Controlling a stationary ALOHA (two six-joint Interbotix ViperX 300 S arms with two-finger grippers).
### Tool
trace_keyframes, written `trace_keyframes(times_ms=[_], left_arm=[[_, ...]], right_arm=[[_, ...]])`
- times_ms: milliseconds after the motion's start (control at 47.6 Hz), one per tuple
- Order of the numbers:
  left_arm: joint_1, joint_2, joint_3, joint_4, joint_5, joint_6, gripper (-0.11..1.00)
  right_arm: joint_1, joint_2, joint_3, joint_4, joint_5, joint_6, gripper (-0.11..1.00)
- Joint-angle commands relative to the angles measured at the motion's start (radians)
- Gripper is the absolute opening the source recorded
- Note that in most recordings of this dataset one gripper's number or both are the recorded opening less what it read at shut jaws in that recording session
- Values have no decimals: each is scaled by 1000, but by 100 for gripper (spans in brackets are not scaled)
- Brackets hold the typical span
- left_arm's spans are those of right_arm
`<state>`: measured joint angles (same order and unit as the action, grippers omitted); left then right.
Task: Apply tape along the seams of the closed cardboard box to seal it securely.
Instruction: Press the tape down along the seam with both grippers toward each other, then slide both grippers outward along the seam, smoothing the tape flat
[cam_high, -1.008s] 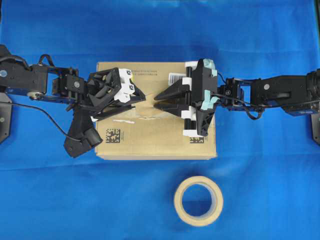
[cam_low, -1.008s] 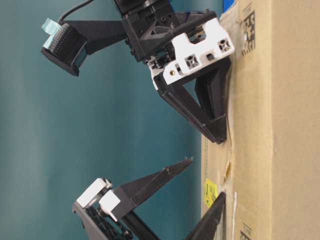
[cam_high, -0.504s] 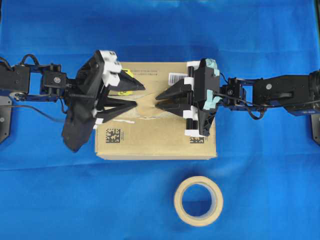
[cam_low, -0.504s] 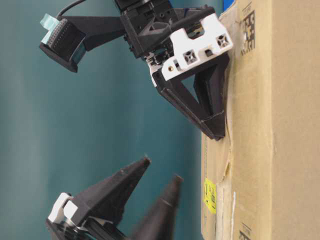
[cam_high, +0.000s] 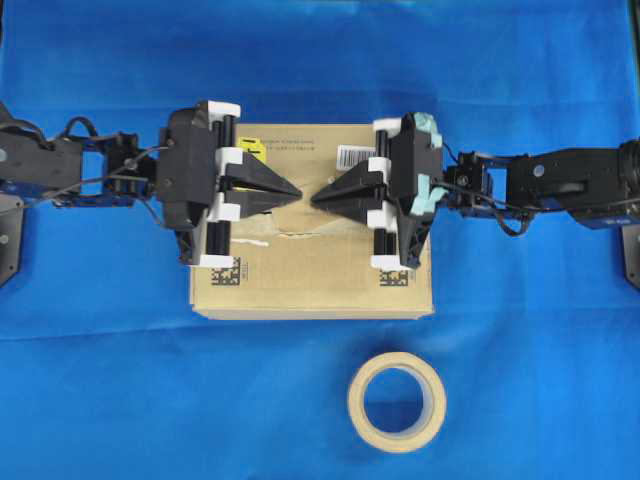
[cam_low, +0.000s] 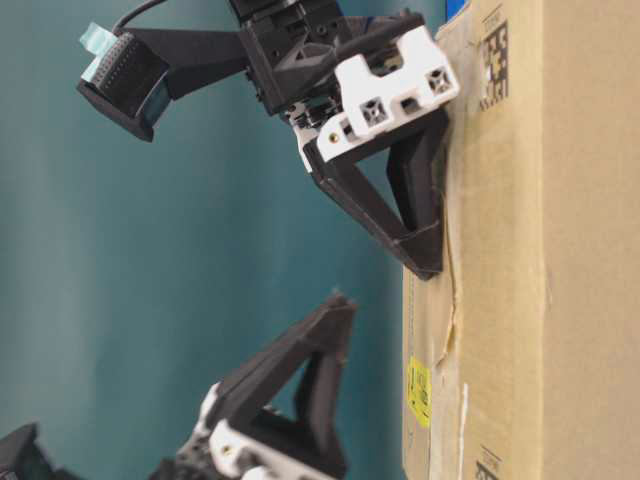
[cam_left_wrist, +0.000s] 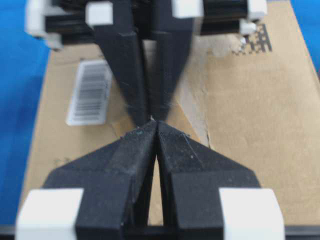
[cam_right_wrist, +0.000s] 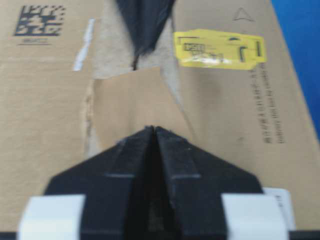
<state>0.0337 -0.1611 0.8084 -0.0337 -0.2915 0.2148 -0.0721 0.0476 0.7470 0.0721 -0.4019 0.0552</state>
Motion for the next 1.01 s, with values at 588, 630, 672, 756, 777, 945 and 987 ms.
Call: trace_keyframes(times_ms=[588,630,672,756,777,945,987], left_arm=[[5,104,-49,2,-54,-25,0],[5,110,-49,0,-54,-29,0],[5,120,-51,2,-54,-38,0],[5,129,-51,2,-52,-61,0],[5,132,-49,0,-52,-63,0],[9,133,-34,2,-48,-67,0],[11,132,-28,0,-44,-67,0]], right_arm=[[-12,2,-48,-5,-14,-5,1],[-11,5,-51,-5,-12,-5,1],[-9,6,-52,-5,-12,-5,1],[-8,8,-57,-5,-11,-5,1],[-6,9,-57,-5,-9,-5,1],[0,9,-49,-5,2,-2,1],[2,9,-46,-3,8,-2,1]])
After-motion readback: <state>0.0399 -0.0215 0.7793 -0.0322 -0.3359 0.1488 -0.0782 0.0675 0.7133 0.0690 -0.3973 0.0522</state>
